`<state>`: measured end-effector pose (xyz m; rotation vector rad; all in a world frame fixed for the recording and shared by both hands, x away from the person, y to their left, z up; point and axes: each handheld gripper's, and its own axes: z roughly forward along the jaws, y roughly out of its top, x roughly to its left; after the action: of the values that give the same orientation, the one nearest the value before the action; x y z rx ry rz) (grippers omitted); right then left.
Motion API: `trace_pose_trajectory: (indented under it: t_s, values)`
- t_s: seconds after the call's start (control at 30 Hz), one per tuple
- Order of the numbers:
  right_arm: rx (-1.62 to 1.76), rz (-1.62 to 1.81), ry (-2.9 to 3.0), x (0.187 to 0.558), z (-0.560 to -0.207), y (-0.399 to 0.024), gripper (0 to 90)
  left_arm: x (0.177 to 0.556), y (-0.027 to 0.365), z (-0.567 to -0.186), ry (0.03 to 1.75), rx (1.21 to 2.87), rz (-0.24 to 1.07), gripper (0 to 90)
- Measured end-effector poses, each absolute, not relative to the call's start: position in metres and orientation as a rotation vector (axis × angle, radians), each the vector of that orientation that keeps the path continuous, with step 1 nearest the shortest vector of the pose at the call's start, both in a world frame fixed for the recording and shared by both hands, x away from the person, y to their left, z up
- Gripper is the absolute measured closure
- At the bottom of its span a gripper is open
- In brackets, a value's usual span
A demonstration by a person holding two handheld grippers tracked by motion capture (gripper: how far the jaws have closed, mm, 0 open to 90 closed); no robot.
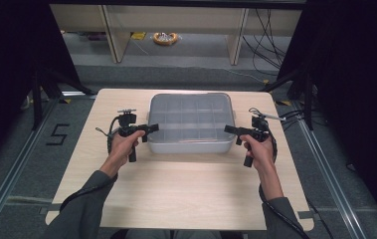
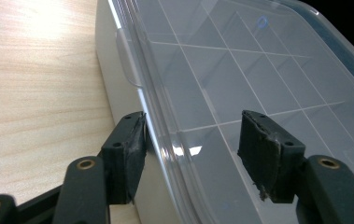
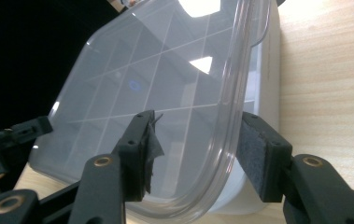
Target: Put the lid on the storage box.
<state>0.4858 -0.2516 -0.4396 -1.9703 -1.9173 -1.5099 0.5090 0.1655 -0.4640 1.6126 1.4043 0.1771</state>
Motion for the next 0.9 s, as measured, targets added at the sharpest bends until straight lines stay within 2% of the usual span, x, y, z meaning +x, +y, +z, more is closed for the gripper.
trace_pose_trajectory:
  t_s: [0.03,0.07,0.1,0.17,0.33,0.77,0.9]
  values:
    - [-1.956,-1.520,-1.917,0.486,-0.441,-0.254,50.1,0.509,0.166,-0.464,1.405,1.611,0.175,41.3]
    - [-2.015,-1.500,-1.860,0.484,-0.438,-0.256,42.3,0.509,0.166,-0.464,1.406,1.610,0.181,43.4]
    - [-2.015,-1.500,-1.860,0.484,-0.438,-0.256,42.3,0.509,0.166,-0.464,1.404,1.615,0.186,43.4]
    - [-2.029,-1.513,-1.867,0.484,-0.436,-0.263,47.9,0.509,0.166,-0.465,1.409,1.611,0.186,43.4]
    - [-2.029,-1.516,-2.042,0.483,-0.440,-0.275,53.5,0.509,0.166,-0.465,1.405,1.618,0.187,43.4]
    - [-2.036,-1.489,-2.155,0.478,-0.439,-0.261,62.4,0.508,0.166,-0.463,1.419,1.608,0.191,45.4]
    - [-1.989,-1.521,-2.280,0.477,-0.437,-0.265,64.0,0.505,0.166,-0.460,1.418,1.616,0.197,41.4]
